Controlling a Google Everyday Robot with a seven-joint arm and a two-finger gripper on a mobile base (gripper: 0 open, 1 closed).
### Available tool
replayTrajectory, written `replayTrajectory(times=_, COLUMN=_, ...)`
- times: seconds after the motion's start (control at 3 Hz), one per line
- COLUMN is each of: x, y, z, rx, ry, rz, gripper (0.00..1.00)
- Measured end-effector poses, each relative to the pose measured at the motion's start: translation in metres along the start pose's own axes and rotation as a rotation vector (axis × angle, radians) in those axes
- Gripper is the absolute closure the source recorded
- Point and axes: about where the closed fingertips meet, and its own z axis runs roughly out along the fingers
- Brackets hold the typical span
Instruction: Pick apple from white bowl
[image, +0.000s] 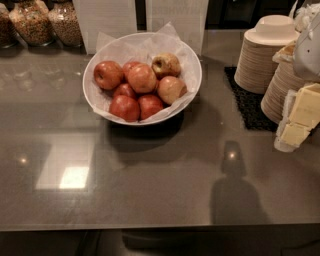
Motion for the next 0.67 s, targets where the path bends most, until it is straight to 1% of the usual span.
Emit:
replayTrajectory(times=0.33, x=0.000, y=0.000, z=0.000, rx=0.000, ry=0.000, rz=0.000, gripper=0.00)
replayTrajectory(times=0.67, x=-0.016, y=-0.016, z=-0.015, rx=0.020, ry=-0.041, rz=-0.028, gripper=0.00)
